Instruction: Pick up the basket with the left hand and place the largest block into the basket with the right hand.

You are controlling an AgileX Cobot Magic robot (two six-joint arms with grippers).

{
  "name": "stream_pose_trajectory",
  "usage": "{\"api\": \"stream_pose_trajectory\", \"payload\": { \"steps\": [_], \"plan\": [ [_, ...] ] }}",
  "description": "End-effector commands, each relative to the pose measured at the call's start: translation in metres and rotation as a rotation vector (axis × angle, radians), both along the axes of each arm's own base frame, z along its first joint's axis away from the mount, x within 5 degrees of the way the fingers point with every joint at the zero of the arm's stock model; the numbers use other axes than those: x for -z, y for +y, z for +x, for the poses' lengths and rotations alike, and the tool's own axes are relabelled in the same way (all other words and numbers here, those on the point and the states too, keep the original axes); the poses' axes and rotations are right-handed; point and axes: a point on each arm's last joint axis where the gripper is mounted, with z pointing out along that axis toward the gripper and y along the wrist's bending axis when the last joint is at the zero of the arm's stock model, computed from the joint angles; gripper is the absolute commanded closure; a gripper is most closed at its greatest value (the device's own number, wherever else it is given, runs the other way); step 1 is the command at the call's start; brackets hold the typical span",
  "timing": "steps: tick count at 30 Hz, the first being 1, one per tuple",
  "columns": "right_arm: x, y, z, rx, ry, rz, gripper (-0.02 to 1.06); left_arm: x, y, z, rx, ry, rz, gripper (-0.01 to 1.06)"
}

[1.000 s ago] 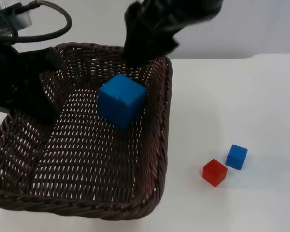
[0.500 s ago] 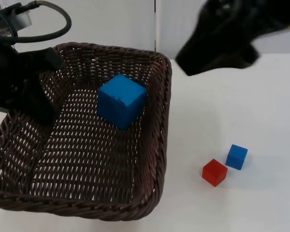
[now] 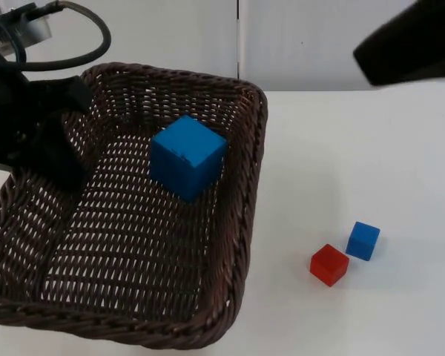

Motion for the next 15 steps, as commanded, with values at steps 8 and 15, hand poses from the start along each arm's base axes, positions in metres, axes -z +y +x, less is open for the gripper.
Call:
{"api": "stream_pose_trajectory", "payload": {
  "steps": [8,15],
  "plan": [
    [-0.004,-0.005,-0.004,0.012,-0.006,0.022,0.24,0.005,-0.001,0.009,-0.039,-0.038,-0.005,1.05],
    [-0.004,-0.005,-0.003,0.012,-0.012,0.025,0.24,0.030,-0.004,0.032,-0.067,0.013,-0.016,1.05]
  ]
}}
